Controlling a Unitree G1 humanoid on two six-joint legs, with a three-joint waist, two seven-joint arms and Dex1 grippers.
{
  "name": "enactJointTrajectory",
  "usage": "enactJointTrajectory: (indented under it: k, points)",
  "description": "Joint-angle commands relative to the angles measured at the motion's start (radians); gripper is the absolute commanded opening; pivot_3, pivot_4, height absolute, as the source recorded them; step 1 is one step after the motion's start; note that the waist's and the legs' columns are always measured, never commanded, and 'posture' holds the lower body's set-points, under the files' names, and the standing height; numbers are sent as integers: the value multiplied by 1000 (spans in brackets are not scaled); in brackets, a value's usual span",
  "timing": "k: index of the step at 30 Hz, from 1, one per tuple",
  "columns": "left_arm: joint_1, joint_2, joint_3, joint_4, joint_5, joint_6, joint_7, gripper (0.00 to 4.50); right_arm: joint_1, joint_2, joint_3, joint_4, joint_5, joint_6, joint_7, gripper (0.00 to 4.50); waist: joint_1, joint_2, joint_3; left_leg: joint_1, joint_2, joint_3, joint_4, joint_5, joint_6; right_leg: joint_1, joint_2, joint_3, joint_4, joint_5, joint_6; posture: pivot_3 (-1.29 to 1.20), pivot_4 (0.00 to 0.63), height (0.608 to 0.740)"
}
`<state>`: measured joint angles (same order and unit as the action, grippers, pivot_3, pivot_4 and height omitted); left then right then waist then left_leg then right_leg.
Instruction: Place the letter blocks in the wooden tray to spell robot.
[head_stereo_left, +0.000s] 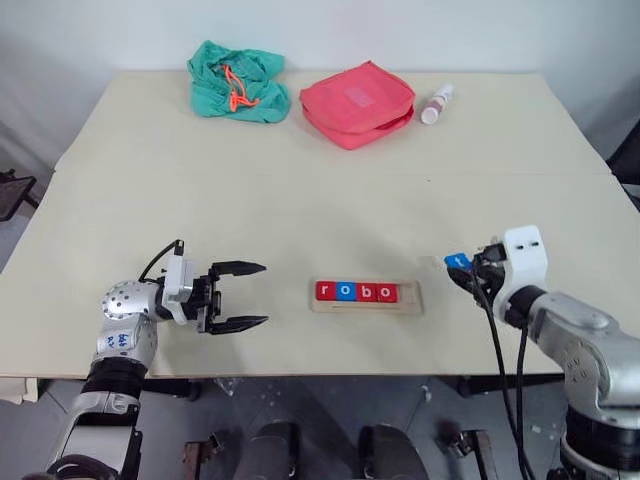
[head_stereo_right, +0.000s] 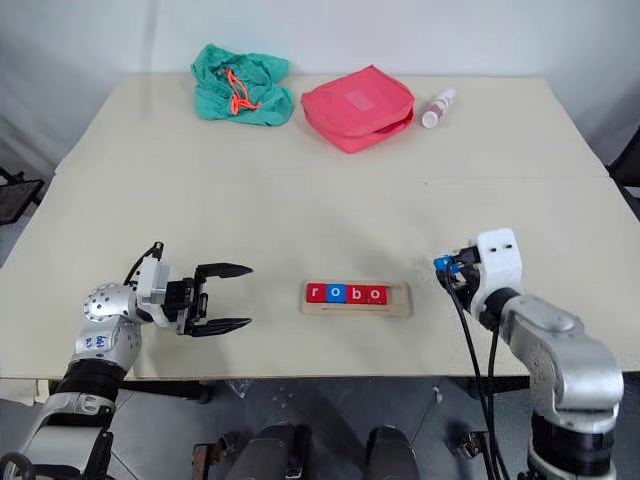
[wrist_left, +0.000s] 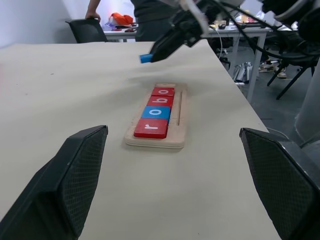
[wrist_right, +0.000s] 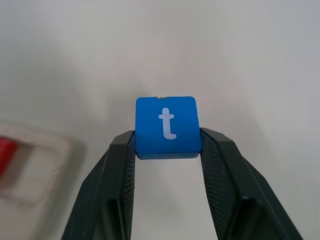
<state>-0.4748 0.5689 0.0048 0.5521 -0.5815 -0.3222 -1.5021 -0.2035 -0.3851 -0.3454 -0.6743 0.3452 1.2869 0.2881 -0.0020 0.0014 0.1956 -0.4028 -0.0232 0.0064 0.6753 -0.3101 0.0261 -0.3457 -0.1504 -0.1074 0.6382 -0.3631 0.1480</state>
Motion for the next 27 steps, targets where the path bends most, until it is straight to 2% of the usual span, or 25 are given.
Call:
enactJointTrajectory:
  k: [1,10,14,15,21,22,27]
  points:
    - [-19,7,-15,6,-10,-17,-112,4500,59,54,-18,-113,3,45,-57,1462,3,0,0,0,0,0,0,0,0,0,0,0,0,0,0,0,150,740]
    - [-22,19,-27,8,-20,-20,-112,4500,79,143,-39,-130,-26,40,-146,1462,0,0,0,0,-1,0,0,0,0,-1,0,2,1,0,0,0,150,740]
    - [-16,21,-24,2,-21,-19,-112,4500,92,144,-42,-120,-30,13,-159,1462,0,0,0,0,-1,0,0,0,0,-1,0,2,2,0,0,0,150,740]
    - [-14,22,-24,0,-22,-18,-112,4500,95,144,-43,-119,-30,11,-160,2192,0,0,0,0,-1,0,0,0,0,-1,0,2,2,0,0,0,150,740]
    - [-7,18,-17,-2,-19,-21,-112,4500,142,63,1,-142,4,-39,-70,4276,0,0,0,0,-1,1,0,0,0,-2,0,2,3,0,0,0,150,740]
    - [-6,17,-17,-2,-19,-21,-112,4500,146,44,7,-142,14,-44,-51,4462,0,0,0,0,-1,1,0,0,0,-2,0,2,3,0,0,0,150,740]
    - [-3,9,-13,-4,-17,-24,-112,4500,154,-114,35,-123,64,-102,90,4462,0,0,0,0,0,1,0,0,0,-2,0,2,3,0,0,0,150,740]
